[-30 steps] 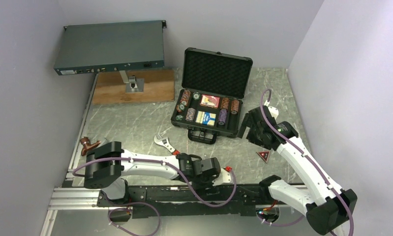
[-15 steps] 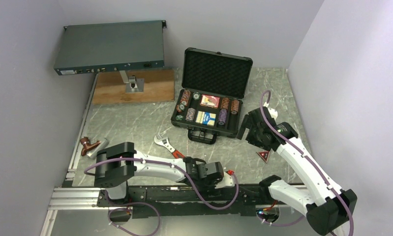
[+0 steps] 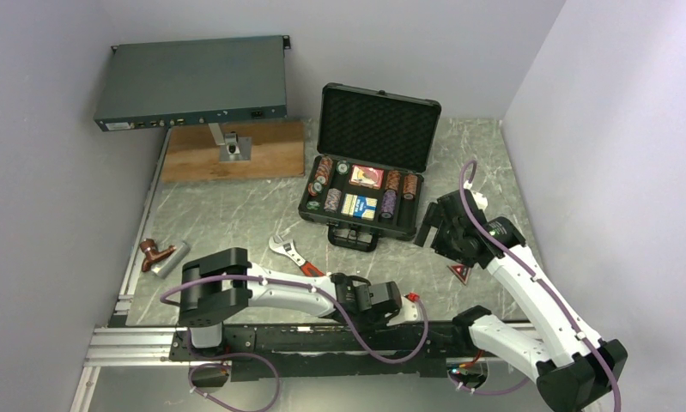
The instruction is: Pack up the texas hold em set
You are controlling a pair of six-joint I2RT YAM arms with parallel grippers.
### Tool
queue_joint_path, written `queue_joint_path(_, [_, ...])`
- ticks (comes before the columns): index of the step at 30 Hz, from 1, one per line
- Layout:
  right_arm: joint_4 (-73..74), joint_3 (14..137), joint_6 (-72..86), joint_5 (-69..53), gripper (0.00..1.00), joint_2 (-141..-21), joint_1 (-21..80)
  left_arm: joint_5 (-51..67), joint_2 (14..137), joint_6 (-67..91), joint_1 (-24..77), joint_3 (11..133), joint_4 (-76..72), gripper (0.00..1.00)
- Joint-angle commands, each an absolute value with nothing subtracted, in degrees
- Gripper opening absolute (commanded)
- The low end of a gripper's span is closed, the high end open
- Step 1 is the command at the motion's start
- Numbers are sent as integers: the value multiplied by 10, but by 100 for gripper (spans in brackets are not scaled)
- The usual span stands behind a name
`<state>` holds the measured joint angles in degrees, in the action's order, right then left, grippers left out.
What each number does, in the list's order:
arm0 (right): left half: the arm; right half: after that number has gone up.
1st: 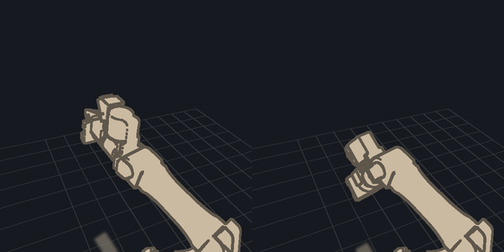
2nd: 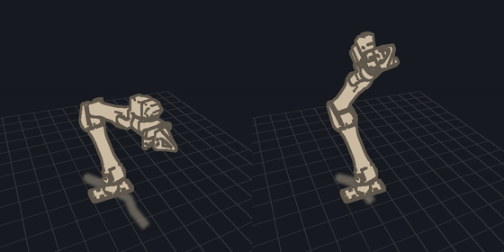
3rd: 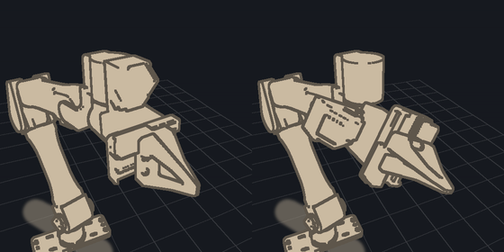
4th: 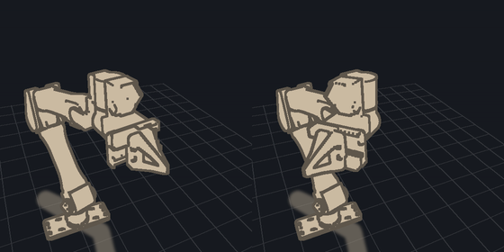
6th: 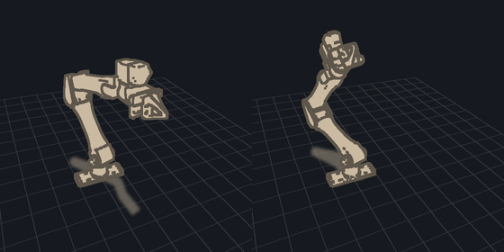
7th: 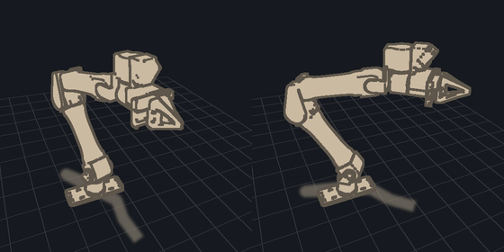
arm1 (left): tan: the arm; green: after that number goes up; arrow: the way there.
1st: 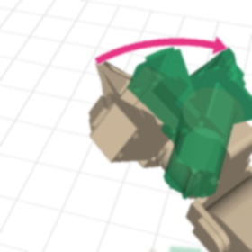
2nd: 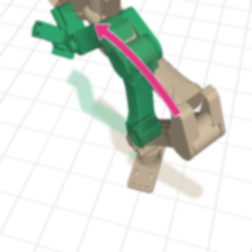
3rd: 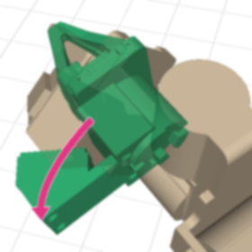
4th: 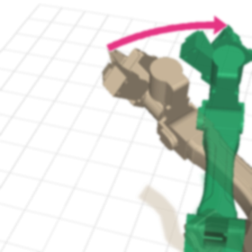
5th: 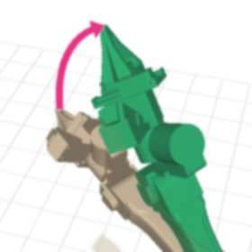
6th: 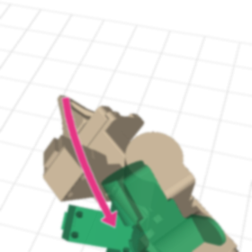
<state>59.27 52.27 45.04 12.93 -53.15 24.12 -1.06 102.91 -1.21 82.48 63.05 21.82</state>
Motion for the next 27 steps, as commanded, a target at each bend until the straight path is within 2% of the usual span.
queue_joint_path(1, [600,530,449,129,100,-528,240,-39,1049,-4,818,628,216,38])
queue_joint_path(8, [593,526,443,128,100,-531,240,-65,1040,31,792,621,225,36])
queue_joint_path(16, [580,535,432,125,100,-549,240,-92,1026,46,752,616,240,39])
queue_joint_path(21, [578,539,427,133,100,-551,240,-107,1005,45,745,611,247,64])
queue_joint_path(24, [575,540,424,133,100,-552,240,-105,986,53,747,597,255,71])
queue_joint_path(27, [574,540,422,136,100,-553,240,-103,959,58,754,579,263,71])
